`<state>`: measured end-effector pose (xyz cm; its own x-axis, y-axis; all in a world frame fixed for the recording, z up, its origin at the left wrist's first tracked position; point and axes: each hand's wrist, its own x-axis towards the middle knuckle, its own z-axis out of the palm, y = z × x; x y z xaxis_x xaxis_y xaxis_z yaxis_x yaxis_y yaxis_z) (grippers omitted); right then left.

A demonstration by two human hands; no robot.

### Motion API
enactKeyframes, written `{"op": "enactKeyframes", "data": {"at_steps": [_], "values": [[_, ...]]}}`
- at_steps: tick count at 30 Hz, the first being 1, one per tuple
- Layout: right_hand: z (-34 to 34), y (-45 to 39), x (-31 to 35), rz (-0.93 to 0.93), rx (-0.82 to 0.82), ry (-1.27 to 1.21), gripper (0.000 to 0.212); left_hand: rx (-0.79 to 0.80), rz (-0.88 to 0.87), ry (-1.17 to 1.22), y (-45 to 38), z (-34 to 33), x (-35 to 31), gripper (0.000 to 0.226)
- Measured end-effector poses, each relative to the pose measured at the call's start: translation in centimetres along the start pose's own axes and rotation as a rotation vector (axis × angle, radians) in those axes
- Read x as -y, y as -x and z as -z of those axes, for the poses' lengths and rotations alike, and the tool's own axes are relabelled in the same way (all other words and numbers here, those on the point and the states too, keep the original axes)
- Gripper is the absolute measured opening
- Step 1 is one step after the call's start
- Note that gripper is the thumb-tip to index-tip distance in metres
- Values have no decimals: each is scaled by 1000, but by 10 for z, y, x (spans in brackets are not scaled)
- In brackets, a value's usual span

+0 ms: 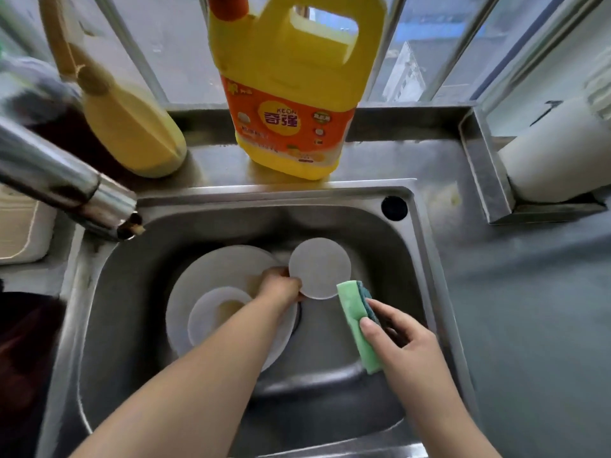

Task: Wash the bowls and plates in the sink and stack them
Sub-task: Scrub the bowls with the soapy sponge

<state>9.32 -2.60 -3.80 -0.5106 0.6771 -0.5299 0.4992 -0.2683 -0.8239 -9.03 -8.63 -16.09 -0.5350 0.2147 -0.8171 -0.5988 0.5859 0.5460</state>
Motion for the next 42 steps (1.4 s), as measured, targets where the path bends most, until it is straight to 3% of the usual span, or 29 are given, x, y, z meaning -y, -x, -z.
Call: {"op": "enactKeyframes", "data": {"at_steps": [5, 10, 17, 24, 28, 34, 38, 42], "values": [[-1, -8, -6, -22, -7, -9, 25, -37, -91, -128, -19, -3, 4, 16], [-10, -15, -2, -27, 31, 33, 25, -63, -175, -199, 5, 9, -2, 21], [-51, -28, 8, -40, 183, 157, 31, -203, -424, -420, 65, 93, 0, 21], [-105, -34, -2, -57, 296, 234, 26, -323, -171, -570, 59, 164, 49, 39], [-113, -32, -9, -70, 307, 231, 23, -166, -24, -514, 46, 163, 62, 44], [-102, -27, -17, -75, 272, 227, 23, -110, -98, -485, 44, 153, 60, 35], [-93, -16, -11, -54, 259, 210, 24, -101, -112, -276, 59, 156, 54, 26], [-85, -3, 5, -29, 267, 159, 24, -18, -99, -56, 88, 160, 39, 34]]}}
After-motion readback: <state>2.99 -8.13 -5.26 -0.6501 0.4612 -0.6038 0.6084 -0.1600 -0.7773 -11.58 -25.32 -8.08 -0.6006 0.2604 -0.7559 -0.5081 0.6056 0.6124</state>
